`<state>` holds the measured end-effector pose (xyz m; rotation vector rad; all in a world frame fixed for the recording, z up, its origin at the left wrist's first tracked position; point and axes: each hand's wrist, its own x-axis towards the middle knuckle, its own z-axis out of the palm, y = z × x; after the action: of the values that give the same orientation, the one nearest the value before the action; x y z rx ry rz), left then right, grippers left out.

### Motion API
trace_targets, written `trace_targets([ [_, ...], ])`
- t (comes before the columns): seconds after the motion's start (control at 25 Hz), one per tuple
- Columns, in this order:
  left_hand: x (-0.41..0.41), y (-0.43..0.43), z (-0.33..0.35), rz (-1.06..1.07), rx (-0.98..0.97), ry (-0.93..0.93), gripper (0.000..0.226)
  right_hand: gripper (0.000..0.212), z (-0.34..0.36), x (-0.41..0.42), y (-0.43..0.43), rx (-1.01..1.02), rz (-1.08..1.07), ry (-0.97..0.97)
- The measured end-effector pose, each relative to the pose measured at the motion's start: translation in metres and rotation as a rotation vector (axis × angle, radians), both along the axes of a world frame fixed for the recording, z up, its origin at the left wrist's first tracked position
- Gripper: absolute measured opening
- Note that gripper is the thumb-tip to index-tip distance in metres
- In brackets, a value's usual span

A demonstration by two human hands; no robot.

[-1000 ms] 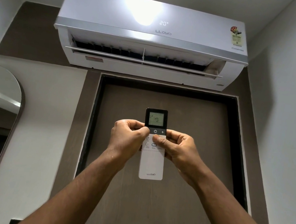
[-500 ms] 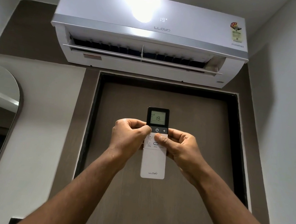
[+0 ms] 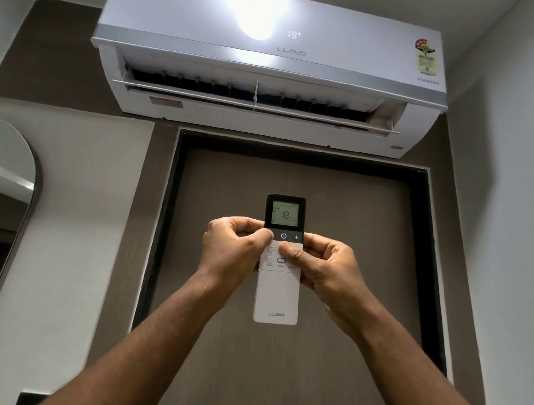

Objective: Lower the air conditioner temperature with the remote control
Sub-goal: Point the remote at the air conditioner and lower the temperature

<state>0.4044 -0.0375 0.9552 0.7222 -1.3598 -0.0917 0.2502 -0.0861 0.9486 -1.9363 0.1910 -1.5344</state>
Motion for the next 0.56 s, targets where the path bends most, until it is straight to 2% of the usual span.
trace_targets([
  [0.24,-0.003,-0.002,-0.007,-0.026,0.041,0.006,0.014,0.033,-0.007,-0.004,0.001,0.013,-0.015,0.003],
  [0.36,-0.009,-0.007,-0.021,-0.106,0.074,0.041,0.019,0.036,-0.02,-0.011,0.0,0.047,-0.025,-0.011],
  [0.56,-0.037,-0.036,-0.075,-0.248,0.213,0.048,0.019,0.045,-0.078,-0.039,-0.015,0.203,-0.12,-0.028],
])
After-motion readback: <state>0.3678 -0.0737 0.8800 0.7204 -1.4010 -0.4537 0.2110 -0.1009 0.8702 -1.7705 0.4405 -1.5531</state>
